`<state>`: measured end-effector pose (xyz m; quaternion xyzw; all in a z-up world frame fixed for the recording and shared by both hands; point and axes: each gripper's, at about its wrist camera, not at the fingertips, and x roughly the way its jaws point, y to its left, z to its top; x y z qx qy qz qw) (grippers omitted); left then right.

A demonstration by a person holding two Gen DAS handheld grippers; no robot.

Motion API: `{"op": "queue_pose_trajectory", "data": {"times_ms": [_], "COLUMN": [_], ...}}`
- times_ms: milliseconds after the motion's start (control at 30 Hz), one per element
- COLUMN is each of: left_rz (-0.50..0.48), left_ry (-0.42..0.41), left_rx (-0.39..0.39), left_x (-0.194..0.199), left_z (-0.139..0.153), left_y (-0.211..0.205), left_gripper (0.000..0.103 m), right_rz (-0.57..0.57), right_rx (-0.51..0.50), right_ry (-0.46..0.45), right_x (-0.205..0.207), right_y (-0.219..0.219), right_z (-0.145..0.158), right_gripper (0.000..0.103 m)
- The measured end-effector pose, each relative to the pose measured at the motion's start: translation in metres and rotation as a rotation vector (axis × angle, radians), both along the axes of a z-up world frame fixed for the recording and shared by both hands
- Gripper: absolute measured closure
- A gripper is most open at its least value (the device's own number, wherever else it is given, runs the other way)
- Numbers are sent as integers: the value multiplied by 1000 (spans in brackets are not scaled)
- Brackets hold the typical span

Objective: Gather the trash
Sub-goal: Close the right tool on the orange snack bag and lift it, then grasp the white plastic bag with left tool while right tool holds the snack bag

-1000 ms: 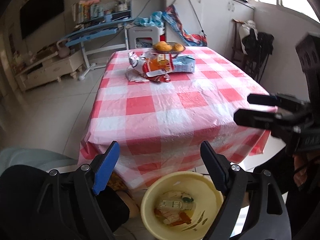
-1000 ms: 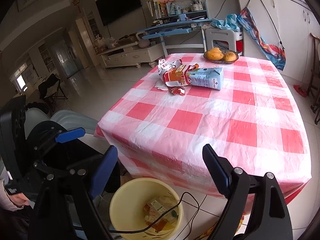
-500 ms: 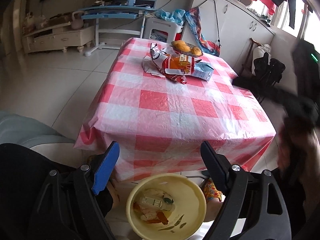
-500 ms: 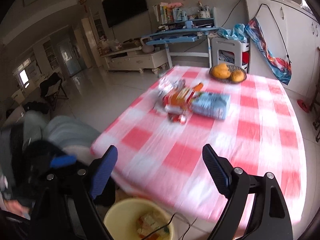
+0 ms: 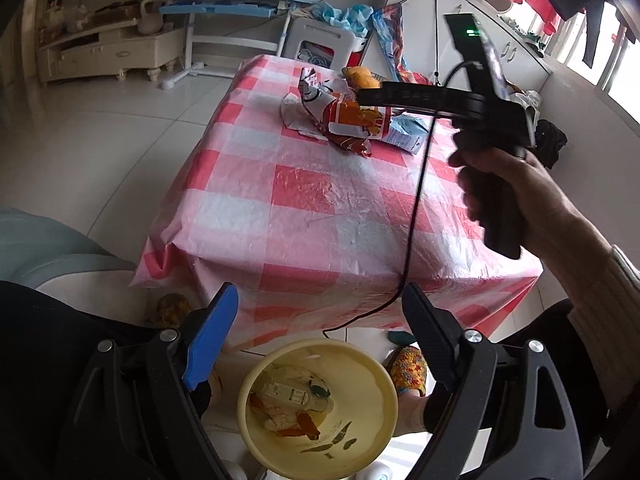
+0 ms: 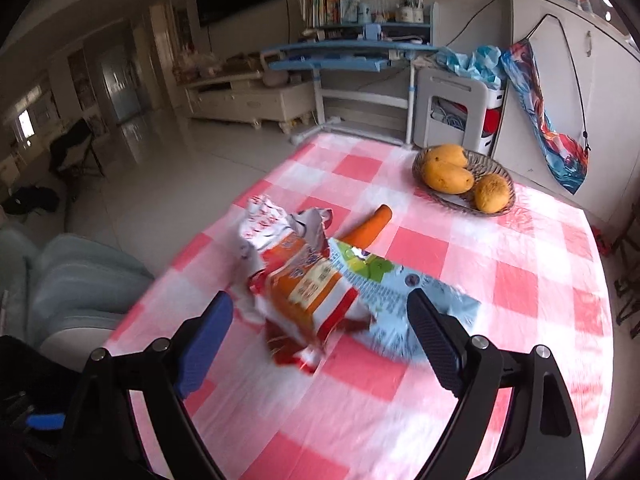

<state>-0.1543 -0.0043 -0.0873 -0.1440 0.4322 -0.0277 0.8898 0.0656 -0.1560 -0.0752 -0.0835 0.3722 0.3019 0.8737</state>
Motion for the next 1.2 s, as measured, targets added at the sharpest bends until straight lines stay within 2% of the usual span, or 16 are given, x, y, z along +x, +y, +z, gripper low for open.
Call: {"op": "queue_pose_trajectory", "data": {"times_ms": [33,67,133,200,267,500,667,867,967,1100,1200], "left_rz": [3,6,16,23,25,10,6,-16,-7,32,71], "left_ry": [5,9,19,25,29,23,9,2,-17,-47,-19], "left_rx": [-8,-16,-32,-41,-44,0,42,63,74,128,166], "left_x": [1,1,3,3,3,1,0,6,22,74,122], "left_z": [-1,-2,-3,-4,-5,-4,-3,3,14,31,32], "left_y": [1,3,6,7,7,-1,-6,-9,-5,6,14], "left_gripper": [22,22,22,22,22,22,22,22,22,22,22], "right_rz": [17,42,85,122,125,43,-12,-53,-66,-66,-52], "right_rx": [-7,-21,-51,-38,12,368,489,550,588,608,599], "right_ry": [2,15,54,56,39,-2,-16,-19,-22,-24,-28], "right_x": [0,0,-2,-7,-15,-40,-58,-63,-64,-59,-59], "right_y": [4,9,18,21,14,-64,-104,-134,-145,-147,-146], "right_z": [-3,-6,-12,-10,1,57,68,73,74,75,74], "right_gripper": [24,35,92,101,101,102,102,101,101,101,101]}}
